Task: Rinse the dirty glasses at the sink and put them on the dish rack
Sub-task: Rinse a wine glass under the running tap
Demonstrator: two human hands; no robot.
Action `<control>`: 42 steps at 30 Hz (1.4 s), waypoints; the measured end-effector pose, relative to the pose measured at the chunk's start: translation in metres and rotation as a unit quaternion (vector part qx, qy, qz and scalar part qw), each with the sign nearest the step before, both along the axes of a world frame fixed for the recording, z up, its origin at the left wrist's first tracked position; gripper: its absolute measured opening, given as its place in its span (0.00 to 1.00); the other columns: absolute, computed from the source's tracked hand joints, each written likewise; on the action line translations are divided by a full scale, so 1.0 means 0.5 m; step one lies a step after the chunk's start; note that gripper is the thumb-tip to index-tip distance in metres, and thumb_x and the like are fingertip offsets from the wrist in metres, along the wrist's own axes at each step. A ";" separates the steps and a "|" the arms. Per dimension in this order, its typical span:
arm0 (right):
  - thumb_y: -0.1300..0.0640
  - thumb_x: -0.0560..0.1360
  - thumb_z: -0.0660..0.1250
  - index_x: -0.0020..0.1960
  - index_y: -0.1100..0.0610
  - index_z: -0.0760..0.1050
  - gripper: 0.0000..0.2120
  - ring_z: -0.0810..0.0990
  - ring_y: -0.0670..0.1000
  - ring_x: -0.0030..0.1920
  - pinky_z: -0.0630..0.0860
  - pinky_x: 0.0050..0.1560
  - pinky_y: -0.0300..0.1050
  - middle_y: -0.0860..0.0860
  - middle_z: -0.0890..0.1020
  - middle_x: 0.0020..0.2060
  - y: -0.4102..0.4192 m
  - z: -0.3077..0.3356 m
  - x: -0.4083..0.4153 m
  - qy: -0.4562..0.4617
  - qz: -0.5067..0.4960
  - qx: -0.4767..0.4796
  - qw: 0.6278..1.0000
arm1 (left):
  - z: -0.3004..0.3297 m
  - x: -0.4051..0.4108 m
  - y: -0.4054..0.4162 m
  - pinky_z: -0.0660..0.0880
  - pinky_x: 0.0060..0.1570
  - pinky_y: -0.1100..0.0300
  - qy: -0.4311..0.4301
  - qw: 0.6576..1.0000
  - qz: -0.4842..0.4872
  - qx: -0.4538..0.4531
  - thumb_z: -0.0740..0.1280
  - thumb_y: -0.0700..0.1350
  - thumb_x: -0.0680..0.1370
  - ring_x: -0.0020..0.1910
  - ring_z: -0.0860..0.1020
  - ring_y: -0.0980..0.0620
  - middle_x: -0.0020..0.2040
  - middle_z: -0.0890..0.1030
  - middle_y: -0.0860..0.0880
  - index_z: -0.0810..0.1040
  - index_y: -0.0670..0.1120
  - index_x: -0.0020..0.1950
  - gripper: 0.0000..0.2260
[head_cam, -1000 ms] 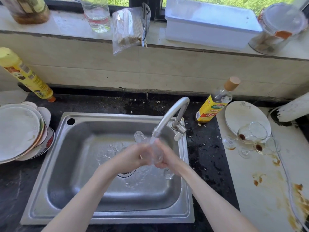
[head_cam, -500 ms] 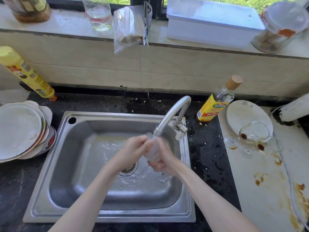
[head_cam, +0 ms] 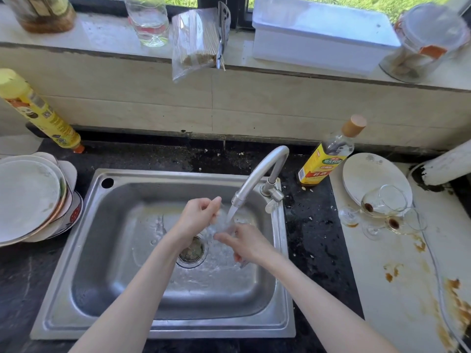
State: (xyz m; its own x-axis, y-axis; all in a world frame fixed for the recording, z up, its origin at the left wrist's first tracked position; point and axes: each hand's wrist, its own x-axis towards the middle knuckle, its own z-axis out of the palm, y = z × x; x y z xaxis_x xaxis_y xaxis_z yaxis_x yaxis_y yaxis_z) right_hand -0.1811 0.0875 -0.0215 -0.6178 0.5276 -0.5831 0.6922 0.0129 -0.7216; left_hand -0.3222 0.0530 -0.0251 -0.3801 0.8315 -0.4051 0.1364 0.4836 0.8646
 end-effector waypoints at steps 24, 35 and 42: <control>0.63 0.68 0.70 0.59 0.58 0.72 0.19 0.72 0.43 0.26 0.71 0.29 0.34 0.50 0.77 0.32 0.025 -0.003 0.002 0.269 -0.258 -0.411 0.832 | -0.084 -0.017 -0.090 0.62 0.32 0.61 -0.458 0.822 0.312 -0.126 0.59 0.52 0.80 0.22 0.66 0.54 0.21 0.69 0.52 0.67 0.47 0.32 0.17; 0.61 0.80 0.58 0.42 0.61 0.70 0.09 0.77 0.55 0.39 0.80 0.35 0.41 0.58 0.74 0.41 0.012 -0.077 0.004 0.141 -0.440 -0.322 0.827 | -0.027 0.023 -0.066 0.67 0.42 0.65 0.138 0.978 0.105 0.118 0.68 0.46 0.75 0.37 0.71 0.58 0.37 0.72 0.50 0.71 0.46 0.32 0.13; 0.63 0.79 0.59 0.45 0.64 0.73 0.07 0.78 0.60 0.48 0.80 0.47 0.50 0.61 0.79 0.44 -0.009 -0.079 0.012 0.231 -0.475 -0.458 0.715 | -0.009 0.064 -0.044 0.71 0.54 0.57 0.238 0.929 0.060 0.278 0.70 0.53 0.69 0.55 0.68 0.50 0.54 0.65 0.49 0.75 0.49 0.52 0.14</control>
State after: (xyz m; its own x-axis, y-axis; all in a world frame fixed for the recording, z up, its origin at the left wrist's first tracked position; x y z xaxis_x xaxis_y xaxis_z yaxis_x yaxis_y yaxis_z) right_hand -0.1749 0.0829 -0.0612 -0.4731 0.3641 -0.8022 -0.2391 -0.9295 -0.2809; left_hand -0.2904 0.0311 -0.0298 -0.5089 0.8022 0.3123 0.5416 0.0164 0.8404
